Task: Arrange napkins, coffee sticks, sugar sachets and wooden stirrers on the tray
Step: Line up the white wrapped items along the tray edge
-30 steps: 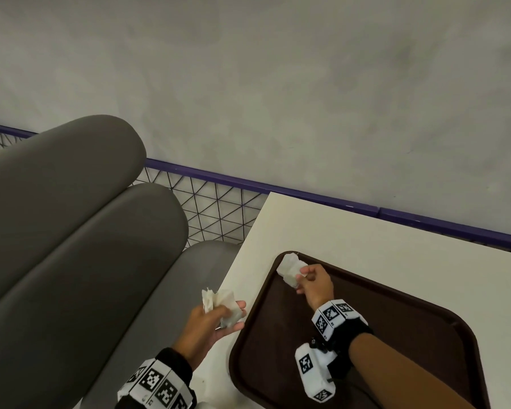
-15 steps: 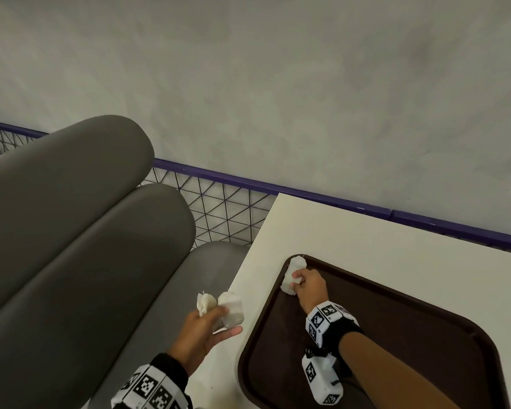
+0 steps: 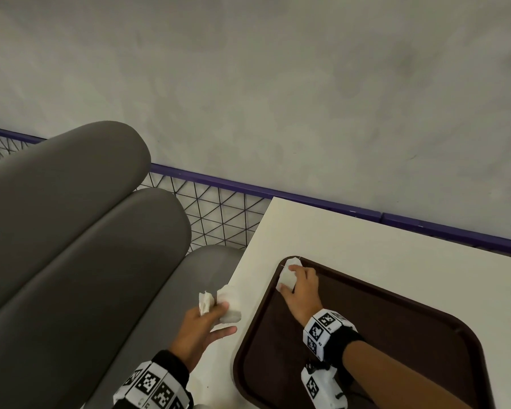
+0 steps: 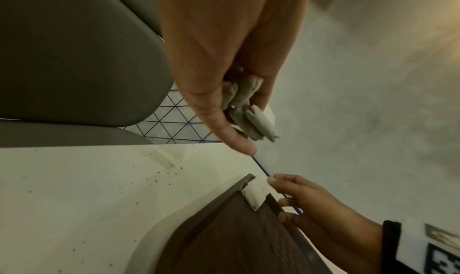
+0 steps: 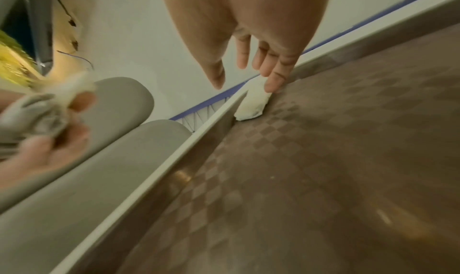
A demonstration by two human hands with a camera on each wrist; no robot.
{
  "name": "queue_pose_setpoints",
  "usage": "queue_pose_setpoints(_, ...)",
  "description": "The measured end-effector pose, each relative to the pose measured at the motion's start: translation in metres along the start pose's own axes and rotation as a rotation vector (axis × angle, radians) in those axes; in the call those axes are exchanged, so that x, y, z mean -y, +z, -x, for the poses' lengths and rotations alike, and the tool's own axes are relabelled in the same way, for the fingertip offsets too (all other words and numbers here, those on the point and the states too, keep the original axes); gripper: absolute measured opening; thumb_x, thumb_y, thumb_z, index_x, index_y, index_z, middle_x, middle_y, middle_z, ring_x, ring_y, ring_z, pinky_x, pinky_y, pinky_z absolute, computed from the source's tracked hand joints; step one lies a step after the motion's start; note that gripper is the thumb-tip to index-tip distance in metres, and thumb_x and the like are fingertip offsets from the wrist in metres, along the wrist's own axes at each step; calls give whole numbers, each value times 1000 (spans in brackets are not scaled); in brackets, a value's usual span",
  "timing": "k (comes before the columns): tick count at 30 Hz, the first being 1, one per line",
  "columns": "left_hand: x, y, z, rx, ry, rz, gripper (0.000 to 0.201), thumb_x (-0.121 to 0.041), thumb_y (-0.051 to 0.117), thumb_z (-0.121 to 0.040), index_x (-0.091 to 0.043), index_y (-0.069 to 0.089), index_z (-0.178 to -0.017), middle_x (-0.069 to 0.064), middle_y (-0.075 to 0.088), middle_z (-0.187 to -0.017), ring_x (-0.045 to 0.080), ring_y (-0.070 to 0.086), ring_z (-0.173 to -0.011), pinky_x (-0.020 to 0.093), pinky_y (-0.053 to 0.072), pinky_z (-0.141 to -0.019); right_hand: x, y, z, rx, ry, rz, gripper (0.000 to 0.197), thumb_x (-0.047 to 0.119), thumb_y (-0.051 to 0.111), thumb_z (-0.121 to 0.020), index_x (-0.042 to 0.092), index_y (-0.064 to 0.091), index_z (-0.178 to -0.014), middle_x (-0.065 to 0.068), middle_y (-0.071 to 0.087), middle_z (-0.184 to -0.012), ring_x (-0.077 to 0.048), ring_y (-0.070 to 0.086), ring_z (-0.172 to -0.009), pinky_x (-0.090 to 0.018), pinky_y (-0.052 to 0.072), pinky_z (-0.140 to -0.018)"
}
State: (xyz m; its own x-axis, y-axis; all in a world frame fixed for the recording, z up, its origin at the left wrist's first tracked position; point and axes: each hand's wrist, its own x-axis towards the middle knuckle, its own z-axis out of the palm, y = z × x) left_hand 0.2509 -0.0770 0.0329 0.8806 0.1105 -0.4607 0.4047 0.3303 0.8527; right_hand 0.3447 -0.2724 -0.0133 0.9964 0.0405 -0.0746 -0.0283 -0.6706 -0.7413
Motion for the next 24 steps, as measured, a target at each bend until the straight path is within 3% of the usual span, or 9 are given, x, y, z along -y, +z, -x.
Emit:
queue_pose_setpoints(6,0,8,1,18,37,-37,21,-3,58,-89,5,56,-108,23,64,-103,31,68,-91,33,60,-70,31,12,31,219,-127,-347,20,28,56,-90,22,55,-109,6,46,-97,-4,46,-77,-14,39,-79)
queue_pose_setpoints(9,-1,12,2,49,63,-32,22,-4,63,-86,4,58,-106,21,68,-101,29,69,-89,36,59,-76,42,15,44,435,-131,-428,19,35,54,-91,28,50,-108,7,53,-100,-1,51,-78,-13,41,-73)
queue_pose_setpoints(11,-1,14,2,55,67,-28,17,-1,59,-88,4,59,-103,20,69,-102,28,69,-90,35,59,-77,46,18,50,503,-140,-441,17,35,54,-91,30,50,-106,8,57,-101,-2,54,-82,-12,41,-70)
queue_pose_setpoints(14,-1,15,2,48,58,-9,15,0,56,-89,5,58,-103,20,68,-102,31,68,-93,35,59,-74,47,21,51,439,-145,-446,5,29,54,-91,26,52,-94,4,59,-92,-8,54,-80,-20,45,-69)
queue_pose_setpoints(17,-2,14,2,40,47,-12,15,0,57,-88,8,56,-101,21,65,-102,31,68,-92,33,60,-70,46,20,45,331,-98,-507,16,17,55,-91,25,50,-79,5,52,-76,-10,51,-68,-21,47,-59)
queue_pose_setpoints(20,0,13,0,25,41,-29,15,1,59,-87,9,56,-100,25,64,-99,33,68,-90,33,60,-69,46,14,43,272,-79,-609,18,6,57,-89,21,50,-82,3,50,-77,-9,51,-65,-19,47,-54)
queue_pose_setpoints(24,3,17,-1,23,30,-31,9,3,59,-86,5,58,-95,22,64,-92,33,68,-85,35,60,-72,42,12,51,250,-82,-710,22,-2,58,-85,16,45,-86,3,48,-77,-9,52,-62,-21,48,-56)
